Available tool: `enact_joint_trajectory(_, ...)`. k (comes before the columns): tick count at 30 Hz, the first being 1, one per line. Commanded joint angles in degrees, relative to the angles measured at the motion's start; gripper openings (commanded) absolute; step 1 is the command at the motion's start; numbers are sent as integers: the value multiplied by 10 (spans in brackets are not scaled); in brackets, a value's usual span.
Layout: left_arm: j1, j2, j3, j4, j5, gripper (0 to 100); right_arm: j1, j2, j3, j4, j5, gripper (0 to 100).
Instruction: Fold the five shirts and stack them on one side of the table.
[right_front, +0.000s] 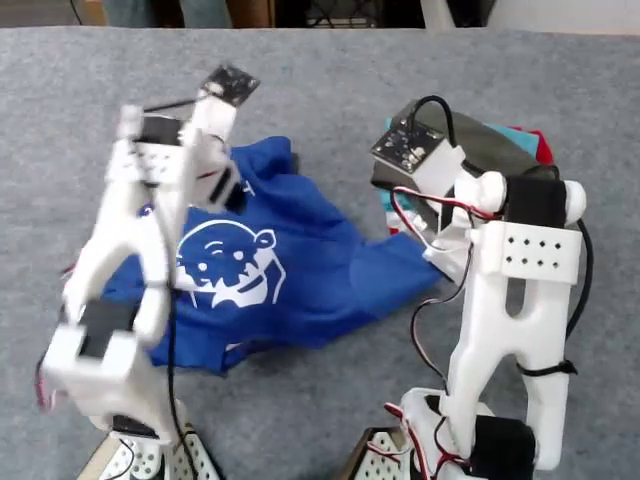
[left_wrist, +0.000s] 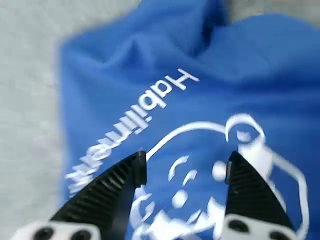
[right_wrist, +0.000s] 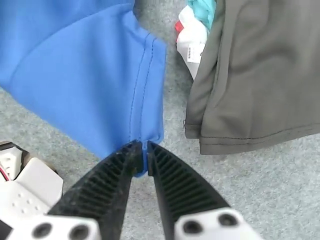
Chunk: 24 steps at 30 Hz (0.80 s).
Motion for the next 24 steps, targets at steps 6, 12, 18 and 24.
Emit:
enact_joint_trajectory(6, -83, 164, -115, 53, 82, 18, -5, -22, -3, 4, 2, 14)
enact_joint_trajectory(12, -185, 112, -112, 145, 83, 27, -39, -20, -2, 4, 2, 14)
enact_joint_trajectory(18, -300, 42, -15, 156, 83, 29, -121, -19, -2, 4, -11, 14)
enact_joint_trajectory(24, -352, 2, 110, 146, 82, 29, -195, -12, 7, 4, -40, 14)
